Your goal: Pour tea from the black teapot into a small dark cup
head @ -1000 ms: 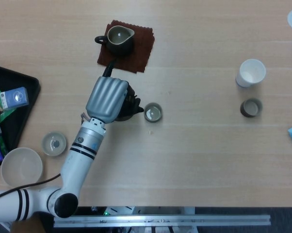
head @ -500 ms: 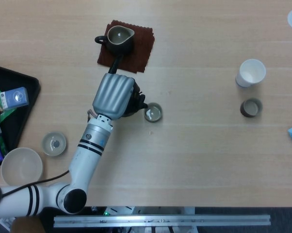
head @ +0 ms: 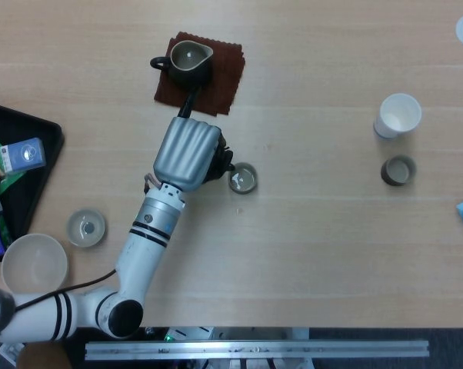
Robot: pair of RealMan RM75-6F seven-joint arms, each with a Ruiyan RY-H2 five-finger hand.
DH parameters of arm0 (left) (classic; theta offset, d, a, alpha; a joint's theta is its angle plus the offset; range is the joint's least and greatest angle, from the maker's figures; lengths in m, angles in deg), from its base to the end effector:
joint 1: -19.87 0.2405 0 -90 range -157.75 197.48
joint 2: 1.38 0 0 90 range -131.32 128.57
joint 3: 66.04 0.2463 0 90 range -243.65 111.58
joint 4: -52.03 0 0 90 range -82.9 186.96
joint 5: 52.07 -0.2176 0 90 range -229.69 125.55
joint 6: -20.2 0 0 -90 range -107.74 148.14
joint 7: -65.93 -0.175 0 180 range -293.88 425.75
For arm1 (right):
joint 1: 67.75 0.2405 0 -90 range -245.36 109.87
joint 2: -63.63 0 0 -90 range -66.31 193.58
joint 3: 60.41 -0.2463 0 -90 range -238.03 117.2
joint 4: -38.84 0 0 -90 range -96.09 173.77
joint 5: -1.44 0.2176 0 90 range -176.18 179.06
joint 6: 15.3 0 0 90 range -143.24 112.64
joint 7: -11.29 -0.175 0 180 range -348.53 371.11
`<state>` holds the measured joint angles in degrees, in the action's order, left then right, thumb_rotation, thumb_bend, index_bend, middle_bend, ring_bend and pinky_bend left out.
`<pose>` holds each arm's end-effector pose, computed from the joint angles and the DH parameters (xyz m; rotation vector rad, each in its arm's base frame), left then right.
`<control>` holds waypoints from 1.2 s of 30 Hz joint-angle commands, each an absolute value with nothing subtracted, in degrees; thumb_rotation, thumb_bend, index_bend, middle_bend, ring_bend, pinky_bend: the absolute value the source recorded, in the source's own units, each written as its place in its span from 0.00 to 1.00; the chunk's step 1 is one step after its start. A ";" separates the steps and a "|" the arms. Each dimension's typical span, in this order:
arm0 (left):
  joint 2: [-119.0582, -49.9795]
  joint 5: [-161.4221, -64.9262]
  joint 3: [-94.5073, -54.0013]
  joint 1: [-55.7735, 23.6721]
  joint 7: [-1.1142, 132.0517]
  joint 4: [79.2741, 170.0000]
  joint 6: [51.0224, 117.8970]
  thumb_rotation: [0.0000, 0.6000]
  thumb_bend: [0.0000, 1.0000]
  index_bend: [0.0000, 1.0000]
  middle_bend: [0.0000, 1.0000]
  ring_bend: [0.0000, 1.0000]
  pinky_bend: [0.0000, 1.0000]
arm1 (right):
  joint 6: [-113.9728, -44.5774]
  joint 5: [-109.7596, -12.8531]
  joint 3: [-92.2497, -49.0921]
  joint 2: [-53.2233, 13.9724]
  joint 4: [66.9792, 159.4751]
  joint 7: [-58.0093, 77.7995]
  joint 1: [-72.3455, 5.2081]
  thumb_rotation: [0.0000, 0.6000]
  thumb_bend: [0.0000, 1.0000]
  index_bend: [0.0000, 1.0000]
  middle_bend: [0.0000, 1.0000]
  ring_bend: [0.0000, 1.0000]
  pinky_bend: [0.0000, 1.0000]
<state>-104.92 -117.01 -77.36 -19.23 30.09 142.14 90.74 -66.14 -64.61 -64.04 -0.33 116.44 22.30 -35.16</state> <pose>-0.0677 0.3137 -0.0680 -1.7535 -0.8927 -1.0770 -0.3144 -0.3710 0.1335 1.6686 -0.8124 0.4575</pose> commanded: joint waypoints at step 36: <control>-109.09 -123.00 -74.77 -18.69 23.49 137.56 93.40 1.00 0.39 1.00 0.99 0.84 0.06 | -65.17 -65.95 -65.22 -0.22 115.13 19.61 -36.93 1.00 0.18 0.15 0.20 0.01 0.05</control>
